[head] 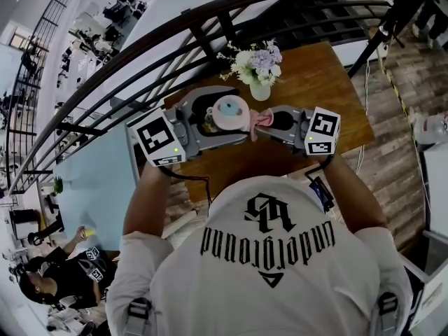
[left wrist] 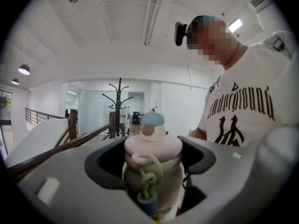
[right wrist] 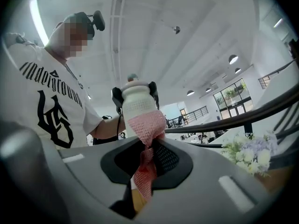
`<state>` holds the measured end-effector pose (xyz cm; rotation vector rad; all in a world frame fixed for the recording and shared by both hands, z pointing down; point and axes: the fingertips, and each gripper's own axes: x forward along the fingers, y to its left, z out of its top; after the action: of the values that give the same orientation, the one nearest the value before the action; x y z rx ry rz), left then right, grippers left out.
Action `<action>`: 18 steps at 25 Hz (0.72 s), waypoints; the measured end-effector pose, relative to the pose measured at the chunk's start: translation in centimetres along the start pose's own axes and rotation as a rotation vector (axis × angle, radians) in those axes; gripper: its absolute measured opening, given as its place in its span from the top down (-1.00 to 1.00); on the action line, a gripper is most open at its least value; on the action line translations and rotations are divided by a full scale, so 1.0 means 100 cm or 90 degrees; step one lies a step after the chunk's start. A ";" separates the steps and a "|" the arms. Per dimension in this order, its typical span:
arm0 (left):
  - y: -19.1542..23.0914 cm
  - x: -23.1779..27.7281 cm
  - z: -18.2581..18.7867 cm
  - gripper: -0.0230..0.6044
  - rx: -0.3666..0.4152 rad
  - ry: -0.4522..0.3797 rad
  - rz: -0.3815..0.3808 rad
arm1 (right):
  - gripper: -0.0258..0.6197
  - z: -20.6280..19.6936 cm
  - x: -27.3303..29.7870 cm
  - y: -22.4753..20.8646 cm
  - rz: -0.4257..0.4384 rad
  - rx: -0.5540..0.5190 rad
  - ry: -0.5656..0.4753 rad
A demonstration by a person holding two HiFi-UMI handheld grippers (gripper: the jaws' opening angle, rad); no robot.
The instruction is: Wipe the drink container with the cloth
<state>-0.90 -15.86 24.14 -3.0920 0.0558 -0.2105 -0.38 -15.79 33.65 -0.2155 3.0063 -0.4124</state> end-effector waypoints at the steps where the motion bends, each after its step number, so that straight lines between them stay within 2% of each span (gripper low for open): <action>1: -0.002 0.001 0.001 -0.31 0.001 0.000 -0.005 | 0.78 0.007 -0.001 0.000 0.003 -0.005 -0.004; 4: -0.011 0.009 0.005 -0.30 -0.007 0.001 -0.024 | 0.78 0.046 -0.008 0.003 0.015 -0.028 -0.042; 6: -0.017 0.010 0.005 -0.30 0.009 -0.001 -0.036 | 0.78 0.071 -0.008 0.006 0.022 -0.046 -0.067; 9: -0.025 0.010 0.006 -0.30 0.014 -0.012 -0.045 | 0.78 0.084 -0.002 0.005 0.028 -0.049 -0.081; 13: -0.028 0.013 0.009 -0.30 -0.019 -0.020 -0.043 | 0.78 0.059 -0.001 -0.009 0.025 -0.009 -0.063; 18: -0.022 0.021 -0.002 -0.30 -0.036 -0.019 -0.046 | 0.78 -0.005 -0.017 -0.027 -0.010 0.077 -0.038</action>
<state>1.19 -13.76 24.75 -3.1551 -0.0511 -0.1669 1.60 -18.00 34.97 -0.2370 2.9107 -0.5764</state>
